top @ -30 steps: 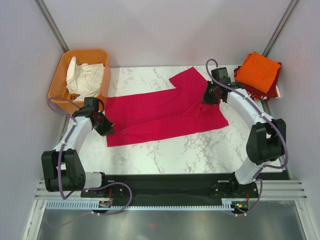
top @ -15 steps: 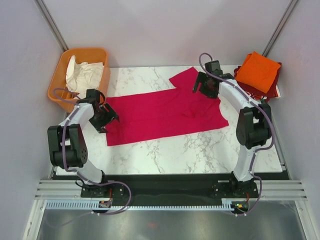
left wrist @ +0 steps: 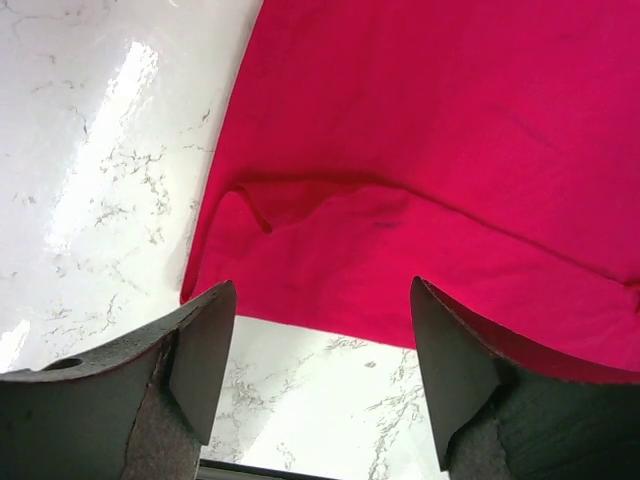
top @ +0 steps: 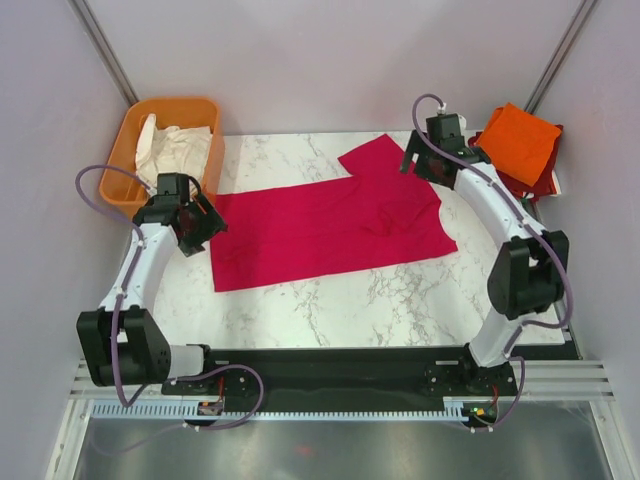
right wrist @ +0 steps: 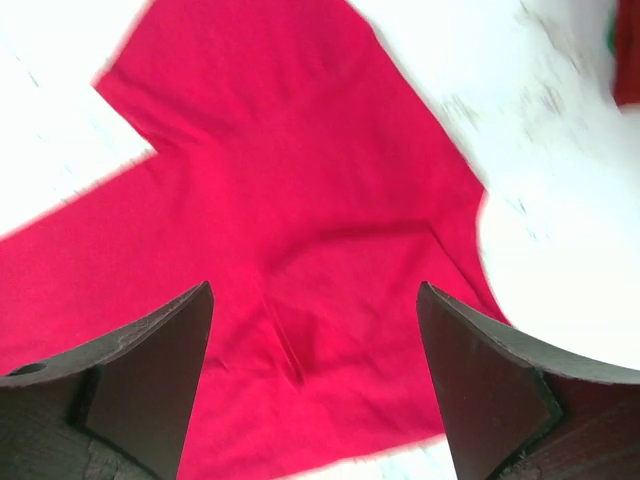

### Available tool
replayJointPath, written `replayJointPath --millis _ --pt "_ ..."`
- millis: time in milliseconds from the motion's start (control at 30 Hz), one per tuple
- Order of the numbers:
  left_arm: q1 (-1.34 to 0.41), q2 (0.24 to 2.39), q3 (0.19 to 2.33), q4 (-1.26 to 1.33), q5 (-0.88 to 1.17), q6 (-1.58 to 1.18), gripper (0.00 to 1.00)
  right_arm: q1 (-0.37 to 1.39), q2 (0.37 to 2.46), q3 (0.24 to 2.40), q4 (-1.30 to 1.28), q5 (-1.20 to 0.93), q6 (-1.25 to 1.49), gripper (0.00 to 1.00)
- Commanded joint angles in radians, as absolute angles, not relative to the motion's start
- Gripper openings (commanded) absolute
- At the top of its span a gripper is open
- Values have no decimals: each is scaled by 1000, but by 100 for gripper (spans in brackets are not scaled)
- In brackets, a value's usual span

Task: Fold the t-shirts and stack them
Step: Fold the tshirt

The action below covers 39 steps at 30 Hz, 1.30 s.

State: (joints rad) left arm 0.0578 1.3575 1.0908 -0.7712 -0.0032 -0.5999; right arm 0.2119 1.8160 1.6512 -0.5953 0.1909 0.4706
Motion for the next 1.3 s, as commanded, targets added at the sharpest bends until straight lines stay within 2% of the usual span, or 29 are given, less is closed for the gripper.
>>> replayJointPath --millis 0,133,233,267,333,367,467,567,1000,1067,1133,1167,1267 --pt "20 1278 1028 -742 -66 -558 76 210 1686 1481 -549 210 469 89" --pt "-29 1282 989 -729 -37 -526 72 212 1609 1291 -482 92 515 84" --pt "-51 1351 965 -716 -5 -523 68 221 1626 1230 -446 22 529 76" --pt "-58 1367 965 -713 -5 -525 68 227 1637 1212 -436 12 537 67" --pt "-89 1400 969 -710 -5 -534 67 244 1669 1201 -420 2 541 61" --pt "-97 1405 976 -710 -6 -537 67 250 1681 1201 -416 -12 545 53" --pt "-115 1420 980 -709 -20 -545 67 270 1732 1206 -397 -61 555 43" --pt "-118 1427 974 -707 -29 -543 67 278 1772 1215 -376 -71 564 39" --pt "-123 1404 951 -707 -26 -525 66 296 1942 1327 -350 -110 578 34" --pt "-123 1401 950 -707 -29 -523 66 296 1953 1353 -350 -110 578 22" --pt "-124 1397 948 -707 -31 -522 66 296 1960 1383 -350 -110 581 16" --pt "-124 1399 948 -709 -31 -522 66 296 1965 1394 -351 -113 580 7" --pt "-123 1402 948 -707 -28 -519 66 296 1993 1443 -356 -126 580 0"
